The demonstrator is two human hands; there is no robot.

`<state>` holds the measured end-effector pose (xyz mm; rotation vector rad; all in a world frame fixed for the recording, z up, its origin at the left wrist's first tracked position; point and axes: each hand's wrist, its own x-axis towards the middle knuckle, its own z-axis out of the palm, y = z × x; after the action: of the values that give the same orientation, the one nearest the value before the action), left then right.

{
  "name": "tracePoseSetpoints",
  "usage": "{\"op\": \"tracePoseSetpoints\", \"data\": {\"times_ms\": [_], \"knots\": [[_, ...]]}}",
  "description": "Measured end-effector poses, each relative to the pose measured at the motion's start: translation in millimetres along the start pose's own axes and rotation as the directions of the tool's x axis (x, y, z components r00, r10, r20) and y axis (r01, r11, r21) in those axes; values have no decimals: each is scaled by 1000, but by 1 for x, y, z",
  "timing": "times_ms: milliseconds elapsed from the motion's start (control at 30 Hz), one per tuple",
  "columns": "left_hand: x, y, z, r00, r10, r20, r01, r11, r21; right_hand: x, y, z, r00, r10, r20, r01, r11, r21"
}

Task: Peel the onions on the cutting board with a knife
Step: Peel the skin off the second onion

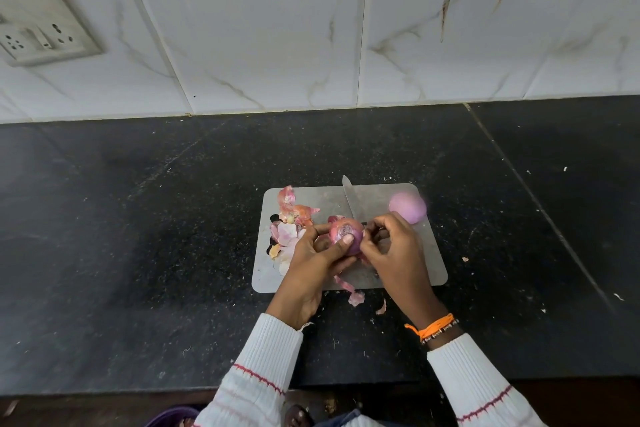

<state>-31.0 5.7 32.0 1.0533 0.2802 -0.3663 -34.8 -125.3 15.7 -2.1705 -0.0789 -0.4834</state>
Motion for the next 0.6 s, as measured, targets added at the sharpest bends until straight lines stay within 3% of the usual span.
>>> {"op": "tracePoseSetpoints", "data": {"times_ms": [200, 467, 533, 600], "knots": [[1, 4, -2, 996, -43, 72, 48, 996, -74, 3, 17, -5, 993, 116, 4, -116, 991, -67], [0, 6, 2, 993, -37, 109, 45, 996, -76, -2, 30, 2, 991, 99, 88, -78, 974, -213], [0, 6, 1, 996, -23, 87, 29, 997, -73, -1, 26, 1, 994, 103, 48, -95, 986, -140], [1, 5, 0, 998, -4, 58, 8, 998, -68, 2, 18, -2, 987, 159, 10, -160, 986, 50]]}}
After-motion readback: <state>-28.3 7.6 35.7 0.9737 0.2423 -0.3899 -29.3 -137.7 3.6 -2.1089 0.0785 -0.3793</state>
